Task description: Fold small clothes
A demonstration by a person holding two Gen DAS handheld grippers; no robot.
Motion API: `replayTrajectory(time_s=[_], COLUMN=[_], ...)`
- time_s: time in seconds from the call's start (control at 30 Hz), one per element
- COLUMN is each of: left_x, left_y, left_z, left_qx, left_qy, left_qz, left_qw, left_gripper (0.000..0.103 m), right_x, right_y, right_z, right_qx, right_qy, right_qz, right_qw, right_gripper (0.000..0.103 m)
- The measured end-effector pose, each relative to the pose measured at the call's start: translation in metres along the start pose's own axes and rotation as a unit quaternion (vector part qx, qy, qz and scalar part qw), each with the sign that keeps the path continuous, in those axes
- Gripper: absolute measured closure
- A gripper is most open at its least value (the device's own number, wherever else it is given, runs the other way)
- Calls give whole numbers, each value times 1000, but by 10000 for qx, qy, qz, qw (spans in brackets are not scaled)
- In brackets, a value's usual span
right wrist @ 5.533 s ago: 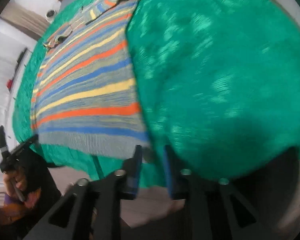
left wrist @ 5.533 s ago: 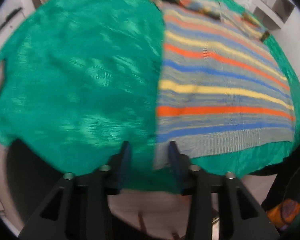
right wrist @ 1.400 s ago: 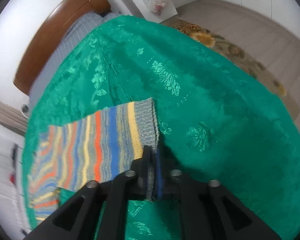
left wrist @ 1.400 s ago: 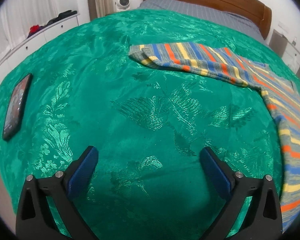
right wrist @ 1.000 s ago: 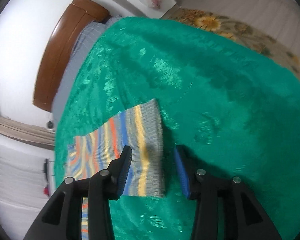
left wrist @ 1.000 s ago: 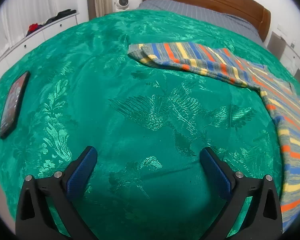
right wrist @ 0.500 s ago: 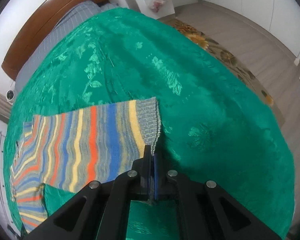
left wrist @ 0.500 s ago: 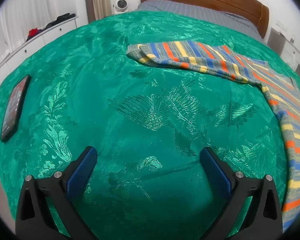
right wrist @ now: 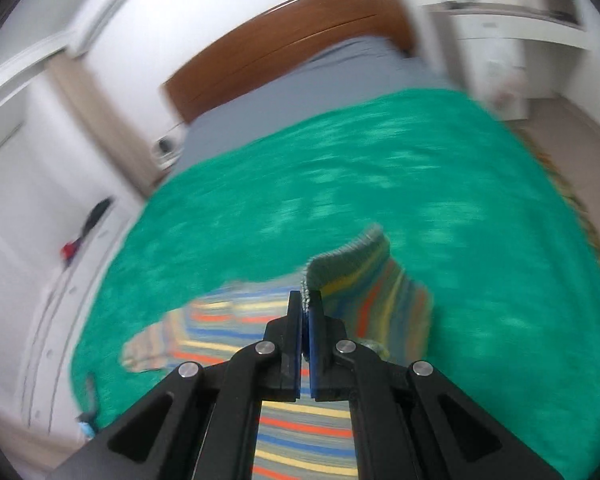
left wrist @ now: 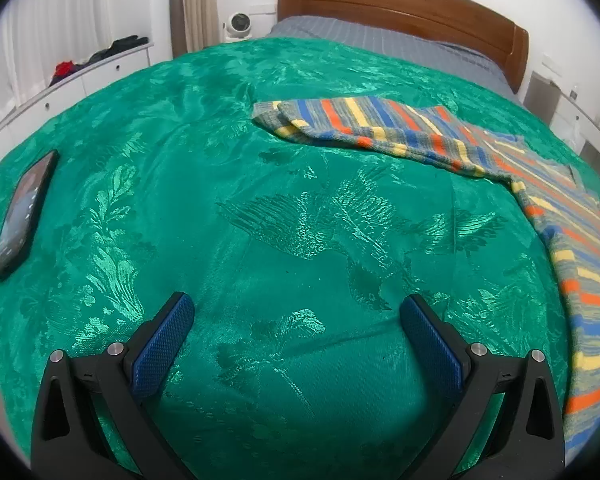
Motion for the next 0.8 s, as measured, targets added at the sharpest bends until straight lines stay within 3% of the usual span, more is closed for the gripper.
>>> replayTrajectory(time_s=[0.1,0.23,0.27,0.33,0.43,0.5,0.67,0.8], left_x=[0,0,0,0,0,0,-1,-1], left_y=[0,0,-1,-1,-1,-2,-2,-3], left_z=[0,0,0,1,1,1,1,1], left_qx=[-1,-7,-10,-16,-22,-25,-52,-57], left_qy=[-16,-35,-42,-56,-71,-81,-102,-114], left_qz=[13,11,9,3,-7,-15,-55,-62], left_qw=[10000,10000,10000,10000,10000,10000,9999,9999], left_gripper=[0,0,0,0,0,0,0,0], right_x=[-56,-119,-134,-159,-172,-167,-147,-120], right_y=[51,74,75,79,80,70,1,-93], right_z=[14,44,54,79,108,113,127,156], right_qx=[199,-171,-357,-788,-1472,-1470,-1365,-1506], right_qy=[322,748,898,1253,1585,1592,1579,1718], right_qz=[-167,-348,-436,-750,-1513,-1621,-842,349], right_qw=[9991,9964,9944,9861,9645,9627,9743,9729], right_gripper=[102,97,94,63,57,55,55,55])
Point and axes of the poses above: each gripper's, at about its wrist camera, not at the fingertips, and x roughly against the way its jaws point, y to its left, z to its underside, the point moved 7 cm from there along -x, roughly the way its jaws point, and after that the axes turned 6 degrees about -y, right-handed, at the moved point
